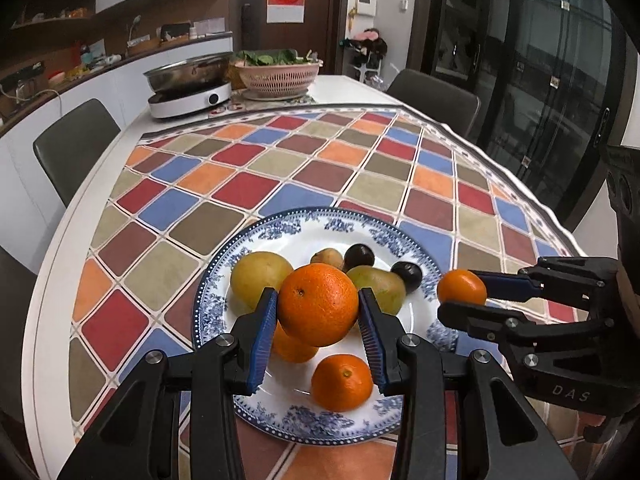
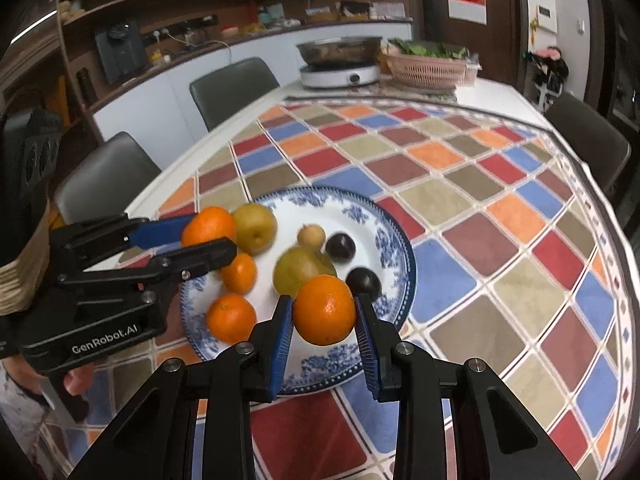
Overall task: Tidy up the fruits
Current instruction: 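Carry the orange in the left tool while the right tool carries its orange over the plate, then open the left tool onto the plate while the right tool releases its orange there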
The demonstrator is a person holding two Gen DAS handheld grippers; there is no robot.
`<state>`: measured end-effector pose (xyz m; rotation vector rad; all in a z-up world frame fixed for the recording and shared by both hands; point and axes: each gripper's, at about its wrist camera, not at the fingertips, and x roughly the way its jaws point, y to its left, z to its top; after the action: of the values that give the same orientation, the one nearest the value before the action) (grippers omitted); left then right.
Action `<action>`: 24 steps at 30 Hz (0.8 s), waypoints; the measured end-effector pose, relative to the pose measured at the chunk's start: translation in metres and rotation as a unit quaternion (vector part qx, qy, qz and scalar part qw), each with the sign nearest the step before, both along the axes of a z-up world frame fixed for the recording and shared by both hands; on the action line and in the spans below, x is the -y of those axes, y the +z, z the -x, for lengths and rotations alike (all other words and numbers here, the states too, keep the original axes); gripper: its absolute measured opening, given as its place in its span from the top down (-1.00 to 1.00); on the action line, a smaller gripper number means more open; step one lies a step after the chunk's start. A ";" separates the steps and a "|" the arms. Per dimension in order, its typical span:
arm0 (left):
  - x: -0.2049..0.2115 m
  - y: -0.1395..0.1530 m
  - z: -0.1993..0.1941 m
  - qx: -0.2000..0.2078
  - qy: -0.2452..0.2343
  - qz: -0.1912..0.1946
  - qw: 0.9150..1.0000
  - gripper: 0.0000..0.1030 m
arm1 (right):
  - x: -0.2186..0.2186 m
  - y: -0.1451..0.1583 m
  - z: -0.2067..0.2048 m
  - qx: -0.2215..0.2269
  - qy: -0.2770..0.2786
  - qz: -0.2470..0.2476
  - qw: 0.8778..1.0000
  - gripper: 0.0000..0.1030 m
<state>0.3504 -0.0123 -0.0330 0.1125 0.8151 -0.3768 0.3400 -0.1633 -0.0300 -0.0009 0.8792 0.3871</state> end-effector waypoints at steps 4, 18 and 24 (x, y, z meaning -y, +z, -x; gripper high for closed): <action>-0.002 -0.008 -0.008 -0.011 0.003 -0.006 1.000 0.22 | -0.002 -0.013 -0.004 -0.018 0.002 0.002 1.000 0.38; -0.002 -0.020 -0.023 -0.029 0.007 -0.013 0.999 0.22 | -0.010 -0.037 -0.015 -0.054 0.010 -0.007 0.998 0.38; -0.003 -0.016 -0.024 -0.026 0.011 -0.010 1.000 -0.08 | -0.018 -0.040 -0.017 -0.058 0.023 -0.011 0.998 0.37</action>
<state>0.3740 -0.0091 -0.0492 0.1135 0.8712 -0.3519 0.3568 -0.1450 -0.0700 0.0213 0.9908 0.4423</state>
